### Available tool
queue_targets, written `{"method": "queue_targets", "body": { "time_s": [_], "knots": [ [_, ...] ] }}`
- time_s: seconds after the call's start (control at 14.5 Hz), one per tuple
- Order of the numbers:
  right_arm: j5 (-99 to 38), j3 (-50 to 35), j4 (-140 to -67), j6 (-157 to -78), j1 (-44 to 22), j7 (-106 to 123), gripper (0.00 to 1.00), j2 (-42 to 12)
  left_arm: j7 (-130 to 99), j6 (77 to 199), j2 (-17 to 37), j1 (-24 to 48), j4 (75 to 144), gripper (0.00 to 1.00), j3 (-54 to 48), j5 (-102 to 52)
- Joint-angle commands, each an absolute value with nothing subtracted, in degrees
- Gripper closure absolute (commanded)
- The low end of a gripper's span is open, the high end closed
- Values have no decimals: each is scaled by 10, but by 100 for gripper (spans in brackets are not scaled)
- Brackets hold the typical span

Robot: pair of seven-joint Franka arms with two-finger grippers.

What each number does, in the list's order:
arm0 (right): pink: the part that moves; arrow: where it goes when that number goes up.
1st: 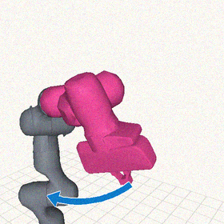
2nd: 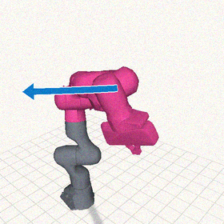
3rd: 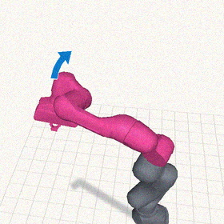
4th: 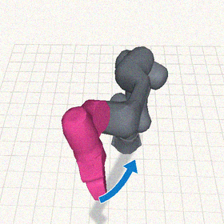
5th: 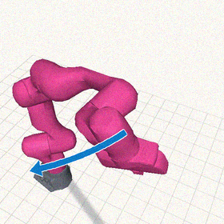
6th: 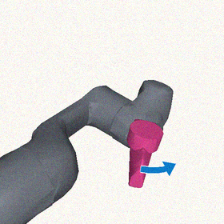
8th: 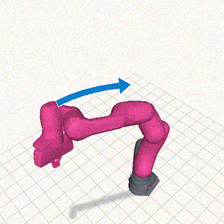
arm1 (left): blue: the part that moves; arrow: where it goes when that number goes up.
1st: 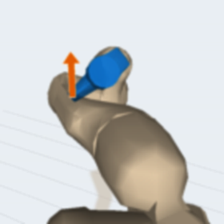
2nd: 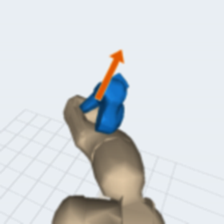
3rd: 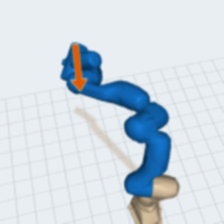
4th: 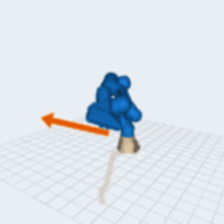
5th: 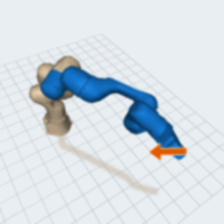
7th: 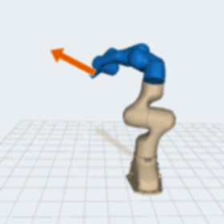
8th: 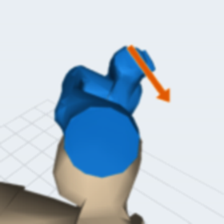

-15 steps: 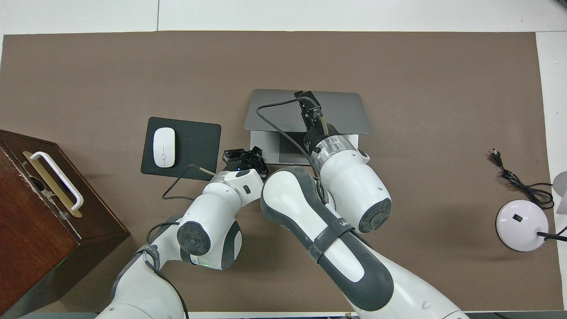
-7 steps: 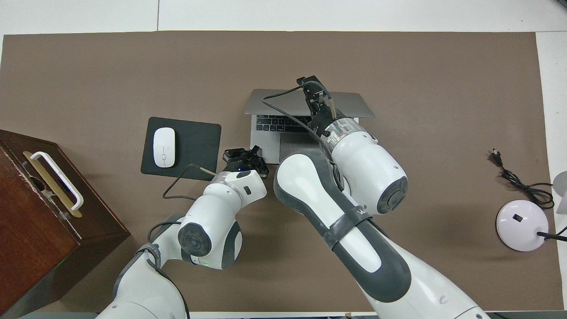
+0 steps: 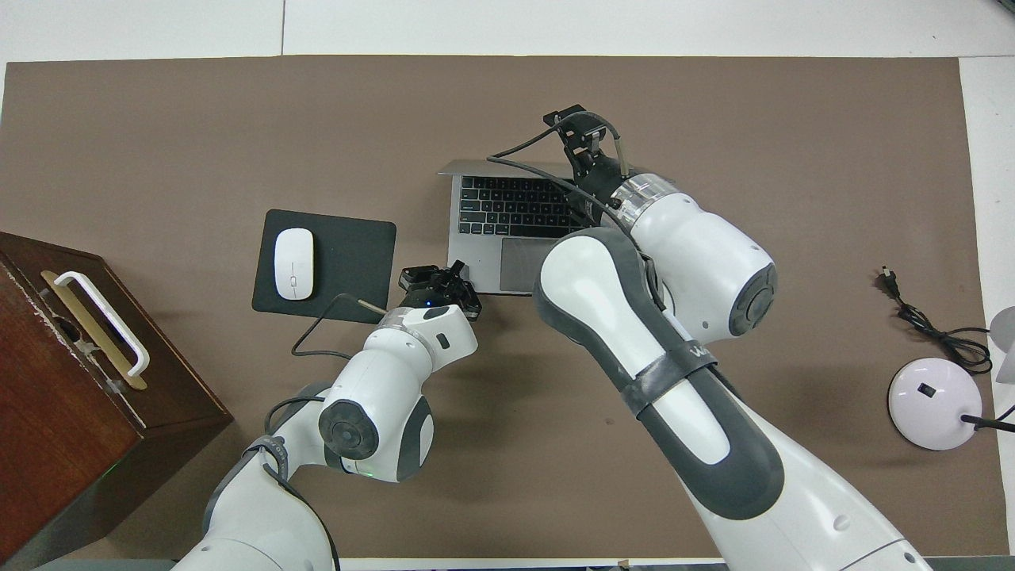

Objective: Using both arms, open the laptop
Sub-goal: 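Lift the laptop lid upward with the right gripper, then push the lid farther open with the right gripper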

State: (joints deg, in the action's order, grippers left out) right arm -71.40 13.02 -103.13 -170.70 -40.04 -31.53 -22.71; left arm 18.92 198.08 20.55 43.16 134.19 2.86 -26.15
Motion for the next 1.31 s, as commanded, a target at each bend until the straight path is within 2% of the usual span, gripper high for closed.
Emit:
{"method": "queue_targets", "body": {
  "time_s": [0.0,0.21,1.24],
  "knots": [
    [-574,162,-1005,-1632,-388,-455,2,-240,192,1992,233,423,1332,100,26,-250],
    [-405,192,-936,-1525,-381,-618,2,-242,192,1994,235,423,1332,100,26,-250],
    [-375,192,-819,-1431,-331,-621,2,-302,192,2000,236,423,1333,100,26,-250]
  ]
}}
